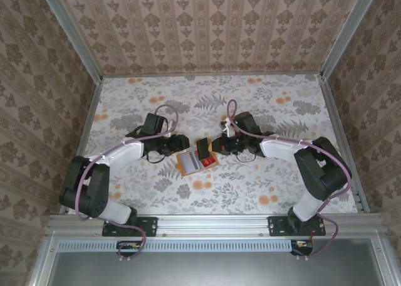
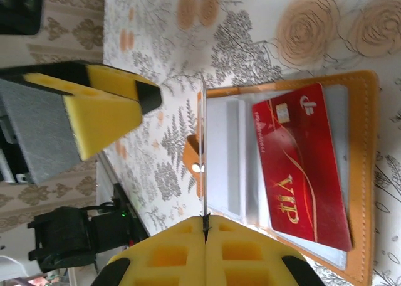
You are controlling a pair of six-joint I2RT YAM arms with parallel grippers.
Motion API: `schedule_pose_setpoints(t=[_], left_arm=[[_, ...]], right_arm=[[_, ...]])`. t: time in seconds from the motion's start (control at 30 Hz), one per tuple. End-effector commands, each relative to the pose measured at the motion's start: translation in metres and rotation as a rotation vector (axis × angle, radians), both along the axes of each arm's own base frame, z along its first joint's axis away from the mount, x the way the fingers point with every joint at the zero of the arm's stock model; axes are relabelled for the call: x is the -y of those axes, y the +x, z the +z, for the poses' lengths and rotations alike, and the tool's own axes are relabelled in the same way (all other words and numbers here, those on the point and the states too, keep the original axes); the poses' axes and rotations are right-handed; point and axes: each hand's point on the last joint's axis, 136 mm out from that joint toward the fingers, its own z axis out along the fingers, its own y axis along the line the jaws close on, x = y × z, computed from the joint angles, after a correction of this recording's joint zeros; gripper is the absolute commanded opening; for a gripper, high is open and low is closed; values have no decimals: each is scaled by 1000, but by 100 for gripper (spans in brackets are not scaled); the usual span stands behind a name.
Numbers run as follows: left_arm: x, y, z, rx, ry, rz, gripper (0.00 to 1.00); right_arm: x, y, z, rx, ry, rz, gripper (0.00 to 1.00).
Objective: Put the credit cards into the card holder
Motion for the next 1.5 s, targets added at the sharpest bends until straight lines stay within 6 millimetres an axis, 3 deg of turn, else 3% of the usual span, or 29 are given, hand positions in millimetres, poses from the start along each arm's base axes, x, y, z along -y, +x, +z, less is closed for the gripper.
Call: schedule_pose_setpoints(t=[0.0, 0.2, 0.53, 0.67, 0.77, 0.87, 0.93, 1.07, 1.1, 1.27, 1.47], left_arm=[[17, 5, 21, 15, -200, -21, 55], [32, 11, 34, 38, -366, -50, 54], [51, 13, 59, 77, -489, -118, 53], [61, 10, 57, 54, -526, -145, 50], [59, 12, 55, 51, -541, -128, 37], [55, 14, 53, 50, -545, -110, 11], [52, 15, 52, 52, -542, -97, 0], [52, 17, 55, 65, -550, -86, 0], [52, 18, 55, 66, -553, -81, 0], [54, 25, 64, 79, -617, -53, 0], [61, 31, 69, 70, -708, -40, 0]], right_arm=[[-3, 3, 32, 43, 95, 8, 0], [-7, 5, 48, 53, 152, 18, 0], [-13, 7, 52, 40, 192, 28, 0], [-15, 9, 54, 41, 214, 25, 0], [-13, 9, 50, 40, 201, 20, 0], [-10, 10, 41, 30, 171, 8, 0], [-7, 11, 35, 26, 149, -8, 7], [-5, 17, 29, 13, 142, -52, 37], [-7, 18, 30, 11, 158, -60, 40], [-14, 25, 27, -5, 181, -83, 44], [-28, 29, 31, -15, 246, -79, 41]])
